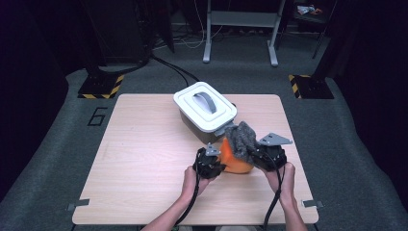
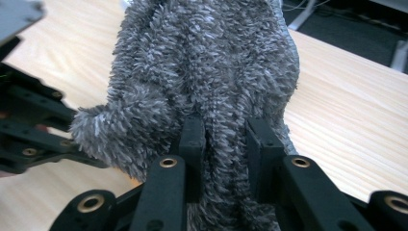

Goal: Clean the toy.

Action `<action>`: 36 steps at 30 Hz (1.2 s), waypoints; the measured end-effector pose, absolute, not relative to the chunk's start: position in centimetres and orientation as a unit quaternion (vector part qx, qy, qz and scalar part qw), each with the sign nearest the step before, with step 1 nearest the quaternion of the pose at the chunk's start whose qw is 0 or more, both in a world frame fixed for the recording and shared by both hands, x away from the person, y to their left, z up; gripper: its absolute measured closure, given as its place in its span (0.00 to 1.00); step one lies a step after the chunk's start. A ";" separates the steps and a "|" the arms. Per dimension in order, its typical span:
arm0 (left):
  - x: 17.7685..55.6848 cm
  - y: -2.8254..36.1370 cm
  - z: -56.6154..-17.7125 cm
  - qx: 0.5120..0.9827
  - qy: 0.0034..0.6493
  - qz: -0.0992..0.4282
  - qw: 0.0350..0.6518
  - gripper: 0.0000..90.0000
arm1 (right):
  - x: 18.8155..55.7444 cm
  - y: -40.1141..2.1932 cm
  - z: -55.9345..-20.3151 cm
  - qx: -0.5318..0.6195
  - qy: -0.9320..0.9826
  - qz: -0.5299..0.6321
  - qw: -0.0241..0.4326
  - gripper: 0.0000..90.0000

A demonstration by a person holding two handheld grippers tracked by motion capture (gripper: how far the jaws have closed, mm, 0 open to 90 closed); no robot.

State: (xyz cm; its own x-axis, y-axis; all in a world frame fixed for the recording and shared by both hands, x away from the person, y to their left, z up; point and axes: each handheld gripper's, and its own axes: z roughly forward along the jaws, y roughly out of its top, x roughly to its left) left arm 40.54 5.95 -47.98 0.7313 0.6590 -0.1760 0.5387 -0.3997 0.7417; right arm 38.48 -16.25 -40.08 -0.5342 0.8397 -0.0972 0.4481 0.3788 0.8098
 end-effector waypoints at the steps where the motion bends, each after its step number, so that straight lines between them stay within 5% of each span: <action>1: 40.5 5.9 -48.0 0.833 0.359 0.073 0.414 0.89 | 38.5 -15.9 -40.2 0.404 0.793 0.380 0.253 0.79; 36: 41.1 6.3 -48.8 0.831 0.361 0.065 0.418 0.88 | 41.2 -20.1 -45.9 0.492 0.785 0.298 0.228 0.80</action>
